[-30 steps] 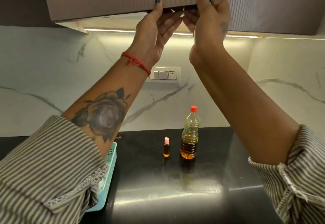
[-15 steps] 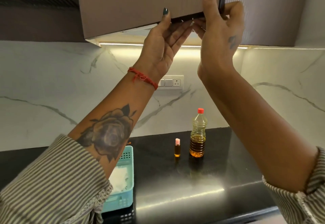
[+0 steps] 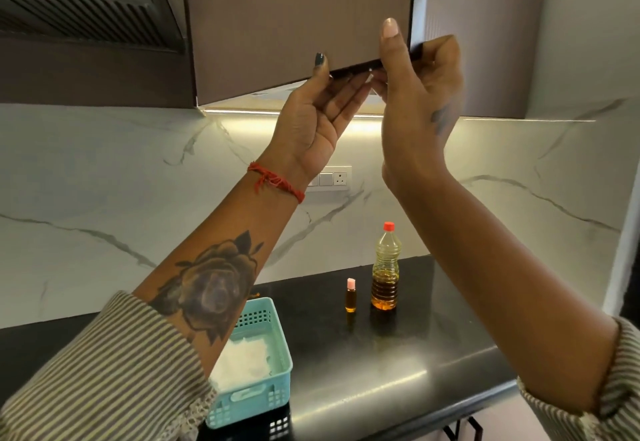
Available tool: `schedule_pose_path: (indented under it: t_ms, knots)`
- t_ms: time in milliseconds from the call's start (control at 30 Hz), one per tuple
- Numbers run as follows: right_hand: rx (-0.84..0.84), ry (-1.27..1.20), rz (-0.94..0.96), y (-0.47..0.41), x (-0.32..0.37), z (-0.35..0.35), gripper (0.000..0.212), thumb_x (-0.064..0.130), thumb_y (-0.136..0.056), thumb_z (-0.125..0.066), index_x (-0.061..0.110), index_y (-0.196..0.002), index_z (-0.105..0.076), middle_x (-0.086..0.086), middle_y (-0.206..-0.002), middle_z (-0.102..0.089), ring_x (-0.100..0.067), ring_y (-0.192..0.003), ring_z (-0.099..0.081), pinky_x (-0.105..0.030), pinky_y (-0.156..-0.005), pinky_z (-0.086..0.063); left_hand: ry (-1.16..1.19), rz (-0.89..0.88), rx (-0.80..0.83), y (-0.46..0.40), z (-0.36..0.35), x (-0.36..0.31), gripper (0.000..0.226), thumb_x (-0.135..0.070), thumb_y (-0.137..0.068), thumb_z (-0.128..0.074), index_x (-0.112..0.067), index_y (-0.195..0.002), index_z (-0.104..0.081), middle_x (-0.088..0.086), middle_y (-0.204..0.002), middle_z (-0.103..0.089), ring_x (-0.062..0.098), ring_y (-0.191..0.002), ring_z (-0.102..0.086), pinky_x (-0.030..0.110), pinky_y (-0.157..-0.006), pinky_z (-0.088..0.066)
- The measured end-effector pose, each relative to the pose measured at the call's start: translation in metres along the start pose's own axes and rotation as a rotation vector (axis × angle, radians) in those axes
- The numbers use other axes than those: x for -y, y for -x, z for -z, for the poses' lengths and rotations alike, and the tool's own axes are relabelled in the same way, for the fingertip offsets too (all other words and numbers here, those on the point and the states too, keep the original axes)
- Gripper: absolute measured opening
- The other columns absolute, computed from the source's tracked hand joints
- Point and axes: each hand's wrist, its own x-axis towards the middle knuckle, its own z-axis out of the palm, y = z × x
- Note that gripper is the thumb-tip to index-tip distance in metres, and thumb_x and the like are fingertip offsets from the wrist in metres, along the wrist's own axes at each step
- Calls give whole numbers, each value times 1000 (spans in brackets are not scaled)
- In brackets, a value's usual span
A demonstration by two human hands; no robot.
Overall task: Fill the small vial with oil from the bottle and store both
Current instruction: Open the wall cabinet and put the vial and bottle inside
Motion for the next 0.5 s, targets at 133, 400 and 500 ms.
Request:
schedule_pose_path:
  t_ms: [133, 400, 500]
  knots:
    - [39, 19, 90, 13, 12, -9, 28, 29, -86, -61, 24, -71, -39, 10, -62, -44, -3, -59, -50, -21, -66, -55, -8, -10, 8, 11, 6, -16, 24, -21, -97, -40, -4, -100, -57, 8, -76, -73, 18, -73, -71, 25, -67, -58]
    - [81, 36, 205, 38, 32, -31, 26, 28, -84, -63, 21, -75, -39, 15, -64, -41, -1, -58, -46, -8, -61, -43, -60, -24, -15, 29, 19, -45, 34, -27, -97, -40, -3, -115, -55, 8, -91, -72, 20, -87, -70, 29, -78, -57]
    - [100, 43, 237, 45, 41, -41, 31, 30, -83, -62, 31, -72, -33, 14, -66, -42, -4, -61, -46, -9, -62, -44, -102, -34, -28, 33, 25, -52, 37, -30, -97, -38, -5, -120, -53, 14, -116, -64, 28, -111, -61, 41, -102, -45]
